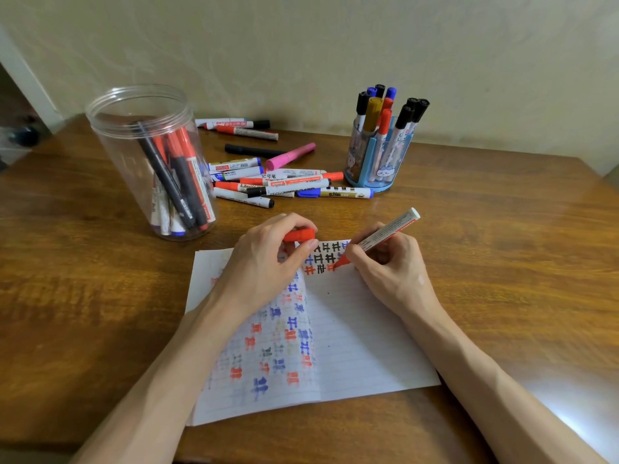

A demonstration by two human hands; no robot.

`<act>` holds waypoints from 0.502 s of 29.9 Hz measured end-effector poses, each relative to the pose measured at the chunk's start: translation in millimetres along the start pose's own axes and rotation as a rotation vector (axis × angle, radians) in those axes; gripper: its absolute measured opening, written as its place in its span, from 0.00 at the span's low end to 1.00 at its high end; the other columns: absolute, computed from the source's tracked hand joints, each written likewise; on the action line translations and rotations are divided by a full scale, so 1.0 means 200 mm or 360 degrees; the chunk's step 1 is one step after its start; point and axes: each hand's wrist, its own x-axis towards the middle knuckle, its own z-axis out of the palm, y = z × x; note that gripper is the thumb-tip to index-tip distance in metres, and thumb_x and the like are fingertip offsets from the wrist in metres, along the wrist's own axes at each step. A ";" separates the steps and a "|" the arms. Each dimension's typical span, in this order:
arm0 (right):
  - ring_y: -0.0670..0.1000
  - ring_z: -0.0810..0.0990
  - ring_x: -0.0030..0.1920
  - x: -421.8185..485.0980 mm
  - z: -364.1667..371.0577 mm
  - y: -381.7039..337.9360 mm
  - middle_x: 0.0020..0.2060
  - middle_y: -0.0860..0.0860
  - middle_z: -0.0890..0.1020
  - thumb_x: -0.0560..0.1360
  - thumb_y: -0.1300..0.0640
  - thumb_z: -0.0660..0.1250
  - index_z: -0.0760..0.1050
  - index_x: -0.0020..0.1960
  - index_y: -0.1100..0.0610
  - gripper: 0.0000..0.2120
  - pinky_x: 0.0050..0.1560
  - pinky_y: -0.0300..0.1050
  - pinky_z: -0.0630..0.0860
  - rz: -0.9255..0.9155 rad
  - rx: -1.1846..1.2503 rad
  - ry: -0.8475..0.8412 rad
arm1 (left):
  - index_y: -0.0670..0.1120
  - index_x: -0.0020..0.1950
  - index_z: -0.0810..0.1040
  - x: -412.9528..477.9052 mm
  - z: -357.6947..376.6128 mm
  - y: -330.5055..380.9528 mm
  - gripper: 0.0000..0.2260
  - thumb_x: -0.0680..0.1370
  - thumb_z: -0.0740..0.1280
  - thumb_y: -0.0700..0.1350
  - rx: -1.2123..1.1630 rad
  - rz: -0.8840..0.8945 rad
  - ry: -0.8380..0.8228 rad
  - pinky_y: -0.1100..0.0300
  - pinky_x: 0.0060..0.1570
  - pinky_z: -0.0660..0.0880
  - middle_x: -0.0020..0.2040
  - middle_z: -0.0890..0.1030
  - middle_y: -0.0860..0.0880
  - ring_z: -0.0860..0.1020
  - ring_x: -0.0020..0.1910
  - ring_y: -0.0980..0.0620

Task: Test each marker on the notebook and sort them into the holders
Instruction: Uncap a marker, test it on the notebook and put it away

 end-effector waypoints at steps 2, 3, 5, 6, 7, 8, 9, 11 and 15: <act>0.50 0.86 0.37 0.00 0.00 0.00 0.36 0.47 0.87 0.75 0.59 0.72 0.81 0.41 0.53 0.05 0.39 0.49 0.82 0.0008 -0.0004 0.0015 | 0.53 0.60 0.78 0.00 0.00 0.00 0.09 0.81 0.68 0.51 0.0000 0.0004 -0.0002 0.60 0.46 0.83 0.57 0.80 0.56 0.80 0.55 0.58; 0.49 0.86 0.36 0.00 0.00 0.00 0.36 0.47 0.87 0.76 0.60 0.72 0.81 0.41 0.54 0.05 0.38 0.48 0.81 0.0016 -0.0009 0.0007 | 0.53 0.60 0.78 0.00 0.00 0.00 0.09 0.81 0.68 0.51 0.0000 0.0007 -0.0003 0.60 0.46 0.83 0.56 0.80 0.56 0.80 0.55 0.58; 0.47 0.84 0.33 0.00 0.00 0.00 0.36 0.48 0.87 0.76 0.60 0.72 0.81 0.42 0.54 0.05 0.37 0.45 0.80 0.0019 -0.0010 -0.0012 | 0.53 0.60 0.78 0.00 0.00 0.00 0.09 0.81 0.68 0.51 0.0000 0.0008 -0.0004 0.60 0.46 0.83 0.56 0.80 0.57 0.80 0.55 0.58; 0.47 0.83 0.33 0.00 0.00 0.00 0.36 0.48 0.87 0.76 0.60 0.72 0.81 0.42 0.54 0.05 0.36 0.45 0.79 0.0018 -0.0005 -0.0016 | 0.53 0.60 0.78 0.00 0.00 0.00 0.09 0.81 0.68 0.51 0.0000 0.0008 -0.0003 0.60 0.46 0.83 0.56 0.80 0.57 0.80 0.54 0.58; 0.47 0.83 0.32 -0.01 0.00 0.00 0.36 0.48 0.87 0.77 0.60 0.72 0.81 0.42 0.54 0.05 0.36 0.45 0.79 0.0017 -0.0005 -0.0015 | 0.53 0.61 0.78 0.00 0.00 0.00 0.09 0.81 0.68 0.51 -0.0002 0.0008 -0.0002 0.60 0.46 0.83 0.56 0.80 0.57 0.80 0.54 0.58; 0.47 0.83 0.33 -0.01 0.00 -0.01 0.36 0.48 0.87 0.76 0.60 0.72 0.81 0.42 0.54 0.05 0.36 0.45 0.79 0.0015 -0.0013 -0.0012 | 0.53 0.61 0.78 0.00 0.00 0.00 0.09 0.81 0.68 0.51 -0.0005 0.0008 -0.0001 0.60 0.47 0.83 0.56 0.80 0.57 0.80 0.55 0.58; 0.48 0.84 0.34 -0.01 0.00 -0.01 0.36 0.47 0.87 0.76 0.61 0.72 0.81 0.41 0.54 0.06 0.37 0.46 0.80 0.0016 -0.0033 -0.0010 | 0.53 0.61 0.78 0.00 0.00 0.00 0.09 0.81 0.68 0.51 -0.0008 0.0008 0.0000 0.61 0.47 0.83 0.56 0.80 0.57 0.79 0.55 0.58; 0.48 0.86 0.38 -0.01 0.01 -0.01 0.36 0.46 0.87 0.75 0.60 0.72 0.80 0.40 0.53 0.07 0.39 0.49 0.83 0.0031 -0.0078 -0.0024 | 0.52 0.61 0.78 0.00 0.00 0.00 0.10 0.81 0.68 0.51 -0.0003 0.0013 0.0003 0.61 0.48 0.82 0.57 0.80 0.56 0.79 0.55 0.58; 0.47 0.85 0.36 0.00 0.00 -0.02 0.36 0.47 0.87 0.76 0.62 0.72 0.81 0.41 0.56 0.06 0.37 0.42 0.79 0.0072 0.0013 -0.0004 | 0.51 0.63 0.78 0.00 0.00 0.00 0.12 0.81 0.68 0.51 -0.0037 0.0012 -0.0010 0.65 0.48 0.82 0.58 0.80 0.55 0.80 0.55 0.58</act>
